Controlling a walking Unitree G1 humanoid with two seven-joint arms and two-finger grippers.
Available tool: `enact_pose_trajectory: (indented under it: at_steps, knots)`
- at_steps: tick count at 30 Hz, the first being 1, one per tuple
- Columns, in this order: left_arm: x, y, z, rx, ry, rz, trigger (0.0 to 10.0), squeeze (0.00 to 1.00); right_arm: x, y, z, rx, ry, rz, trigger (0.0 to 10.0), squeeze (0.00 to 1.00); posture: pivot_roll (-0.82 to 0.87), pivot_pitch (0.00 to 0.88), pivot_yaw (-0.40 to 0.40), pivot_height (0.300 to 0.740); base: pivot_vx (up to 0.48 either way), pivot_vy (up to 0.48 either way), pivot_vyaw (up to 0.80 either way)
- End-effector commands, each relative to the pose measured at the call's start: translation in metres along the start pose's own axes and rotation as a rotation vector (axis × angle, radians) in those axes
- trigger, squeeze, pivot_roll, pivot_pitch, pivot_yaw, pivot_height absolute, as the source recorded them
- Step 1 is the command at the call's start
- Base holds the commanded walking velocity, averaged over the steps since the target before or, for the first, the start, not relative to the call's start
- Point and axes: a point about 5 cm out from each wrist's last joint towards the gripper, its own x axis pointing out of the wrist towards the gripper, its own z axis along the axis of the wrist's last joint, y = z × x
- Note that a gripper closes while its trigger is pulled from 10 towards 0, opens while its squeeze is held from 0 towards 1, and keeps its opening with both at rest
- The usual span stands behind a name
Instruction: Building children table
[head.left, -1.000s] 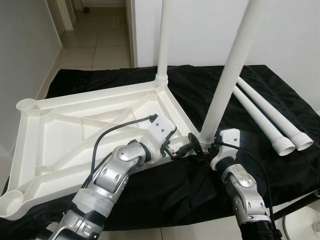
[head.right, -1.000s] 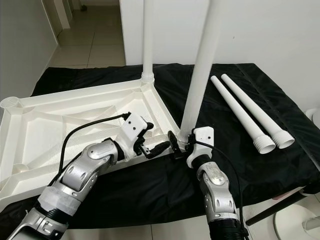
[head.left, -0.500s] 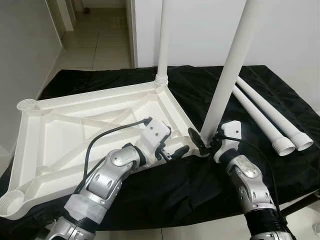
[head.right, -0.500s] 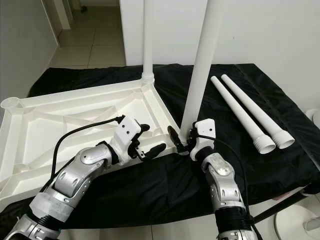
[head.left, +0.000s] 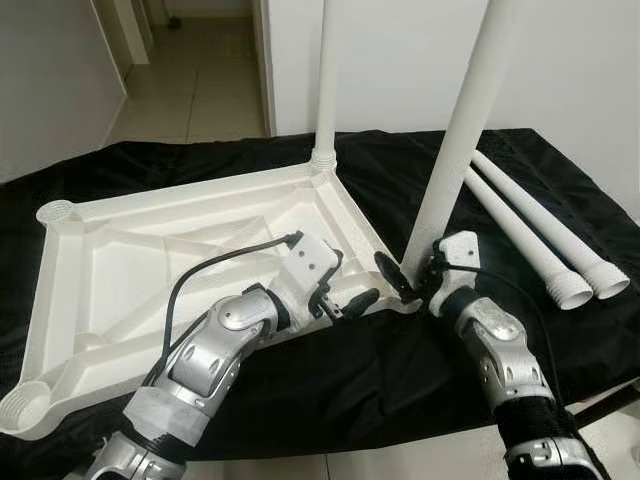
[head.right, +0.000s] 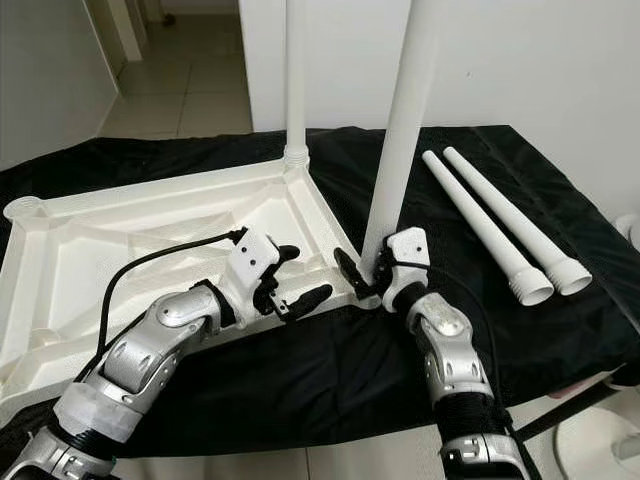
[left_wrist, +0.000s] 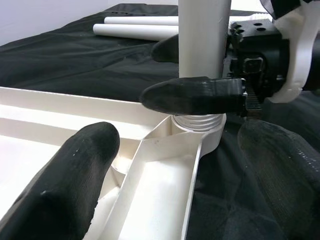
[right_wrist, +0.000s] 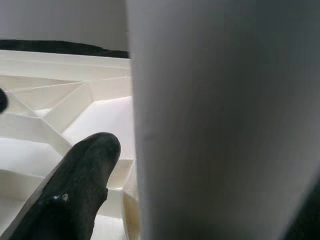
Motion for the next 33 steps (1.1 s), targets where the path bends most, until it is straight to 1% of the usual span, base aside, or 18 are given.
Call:
enact_pose_trajectory:
  at_steps: [1, 4, 6, 7, 8, 9, 10, 11, 15, 23, 24, 25, 26, 27, 29, 30, 31, 33]
  knots:
    - [0.001, -0.007, 0.006, 0.016, -0.005, -0.153, 10.0, 0.00, 0.003, 0.001, -0.001, -0.024, 0.015, 0.037, 10.0, 0.00, -0.10, 0.000, 0.065, 0.740, 0.000, 0.000, 0.00]
    - [0.001, -0.007, 0.006, 0.013, -0.005, -0.153, 10.0, 0.00, 0.006, 0.001, -0.001, -0.035, 0.020, 0.064, 10.0, 0.00, -0.10, 0.000, 0.070, 0.740, 0.000, 0.000, 0.00]
    - [0.002, -0.008, 0.007, 0.009, -0.005, -0.155, 10.0, 0.00, 0.010, 0.002, 0.000, -0.053, 0.027, 0.107, 10.0, 0.00, -0.11, 0.000, 0.074, 0.740, 0.000, 0.000, 0.00]
    - [0.002, -0.008, 0.007, 0.010, -0.005, -0.157, 10.0, 0.00, 0.011, 0.002, 0.001, -0.057, 0.029, 0.118, 9.8, 0.00, -0.11, 0.000, 0.074, 0.740, 0.000, 0.000, 0.00]
    - [0.003, -0.008, 0.007, 0.010, -0.005, -0.158, 10.0, 0.00, 0.012, 0.001, 0.001, -0.058, 0.028, 0.123, 9.8, 0.00, -0.11, 0.000, 0.074, 0.740, 0.000, 0.000, 0.00]
    - [0.003, -0.009, 0.008, 0.011, -0.007, -0.160, 10.0, 0.00, 0.013, 0.001, 0.002, -0.060, 0.029, 0.130, 2.6, 0.00, -0.09, 0.000, 0.075, 0.740, 0.000, 0.000, 0.00]
    - [0.003, -0.009, 0.009, 0.012, -0.008, -0.162, 10.0, 0.00, 0.014, 0.001, 0.002, -0.062, 0.030, 0.136, 2.6, 0.00, -0.09, 0.000, 0.075, 0.740, 0.000, 0.000, 0.00]
    - [0.003, -0.009, 0.009, 0.013, -0.009, -0.161, 10.0, 0.00, 0.014, 0.000, 0.002, -0.063, 0.032, 0.143, 0.0, 0.00, -0.09, 0.000, 0.067, 0.740, 0.000, 0.000, 0.00]
    - [0.002, -0.008, 0.009, 0.014, -0.010, -0.157, 10.0, 0.00, 0.015, -0.001, 0.001, -0.061, 0.037, 0.154, 0.0, 0.00, -0.09, 0.000, 0.067, 0.740, 0.000, 0.000, 0.00]
    - [0.001, -0.009, 0.009, 0.011, -0.007, -0.146, 10.0, 0.00, 0.010, -0.003, -0.005, -0.025, 0.050, 0.156, 0.0, 0.00, -0.08, 0.000, 0.055, 0.740, 0.000, 0.000, 0.00]
    - [0.001, -0.009, 0.009, 0.011, -0.007, -0.145, 10.0, 0.00, 0.008, -0.004, -0.006, -0.012, 0.049, 0.139, 0.0, 0.00, -0.07, 0.000, 0.047, 0.740, 0.000, 0.000, 0.00]
    - [0.001, -0.008, 0.009, 0.010, -0.008, -0.144, 10.0, 0.00, 0.007, -0.005, -0.006, -0.001, 0.044, 0.116, 4.2, 0.00, -0.07, 0.000, 0.047, 0.740, 0.000, 0.000, 0.00]
    - [0.001, -0.008, 0.009, 0.010, -0.008, -0.142, 10.0, 0.00, 0.007, -0.006, -0.005, 0.007, 0.039, 0.095, 10.0, 0.00, -0.07, 0.000, 0.047, 0.740, 0.000, 0.000, 0.00]
    - [0.001, -0.008, 0.009, 0.010, -0.008, -0.141, 10.0, 0.00, 0.007, -0.007, -0.005, 0.030, 0.033, 0.080, 10.0, 0.00, -0.08, 0.000, 0.045, 0.740, 0.000, 0.000, 0.00]
    - [0.001, -0.008, 0.009, 0.010, -0.008, -0.140, 10.0, 0.00, 0.007, -0.007, -0.005, 0.045, 0.030, 0.074, 10.0, 0.00, -0.08, 0.000, 0.045, 0.740, 0.000, 0.000, 0.00]
    - [0.001, -0.008, 0.009, 0.010, -0.008, -0.140, 10.0, 0.00, 0.007, -0.007, -0.005, 0.045, 0.030, 0.074, 10.0, 0.00, -0.08, 0.000, 0.045, 0.740, 0.000, 0.000, 0.00]
    - [0.001, -0.008, 0.009, 0.008, -0.009, -0.138, 10.0, 0.00, 0.007, -0.008, -0.004, 0.054, 0.034, 0.039, 10.0, 0.00, -0.07, 0.000, 0.036, 0.740, 0.000, 0.000, 0.00]
    - [0.001, -0.008, 0.009, 0.008, -0.009, -0.138, 10.0, 0.00, 0.007, -0.008, -0.004, 0.054, 0.034, 0.039, 10.0, 0.00, -0.07, 0.000, 0.036, 0.740, 0.000, 0.000, 0.00]
